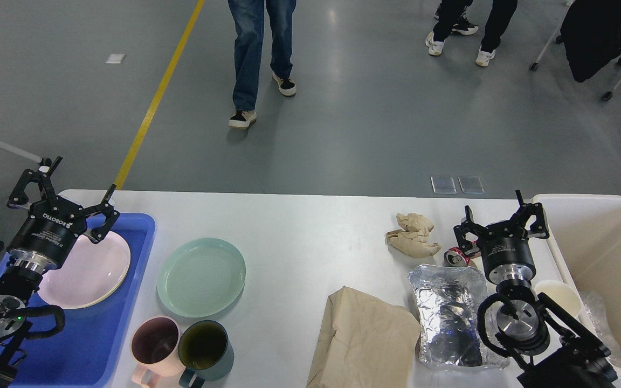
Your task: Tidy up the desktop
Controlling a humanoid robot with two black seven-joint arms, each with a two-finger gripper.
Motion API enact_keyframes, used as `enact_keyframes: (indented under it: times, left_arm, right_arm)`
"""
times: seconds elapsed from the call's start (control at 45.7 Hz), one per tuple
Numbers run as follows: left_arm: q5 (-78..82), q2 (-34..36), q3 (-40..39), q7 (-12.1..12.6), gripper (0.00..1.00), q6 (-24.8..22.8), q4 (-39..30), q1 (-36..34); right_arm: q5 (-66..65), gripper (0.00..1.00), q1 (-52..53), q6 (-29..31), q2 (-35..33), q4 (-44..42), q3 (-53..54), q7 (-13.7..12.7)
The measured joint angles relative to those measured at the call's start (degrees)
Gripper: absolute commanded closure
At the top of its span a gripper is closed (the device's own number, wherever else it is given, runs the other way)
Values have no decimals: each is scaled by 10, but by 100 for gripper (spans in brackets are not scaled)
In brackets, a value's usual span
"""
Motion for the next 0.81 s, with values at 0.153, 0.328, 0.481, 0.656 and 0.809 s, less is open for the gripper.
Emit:
enact_keyframes:
  times: [0.153, 0.328, 0.481, 0.656, 0.809]
  left_arm:
    - [-1, 76, 115, -8, 3, 0, -2, -46]
    - [-8, 178, 362, -11, 3, -5, 3, -186]
    - [-9, 213, 550, -8, 3, -12, 6, -314]
    - [-8, 237, 787, -10, 3, -32, 6, -503]
    - [-7, 194, 1035, -5, 3, -31, 5, -697]
  right_arm:
    - [0, 0, 0, 0, 0, 0, 0, 0]
    - [0, 0, 0, 0, 0, 0, 0, 0]
    - [0, 0, 0, 0, 0, 0, 0, 0]
    - [0, 0, 0, 0, 0, 0, 0, 0]
    - [0, 0, 0, 0, 0, 0, 0, 0]
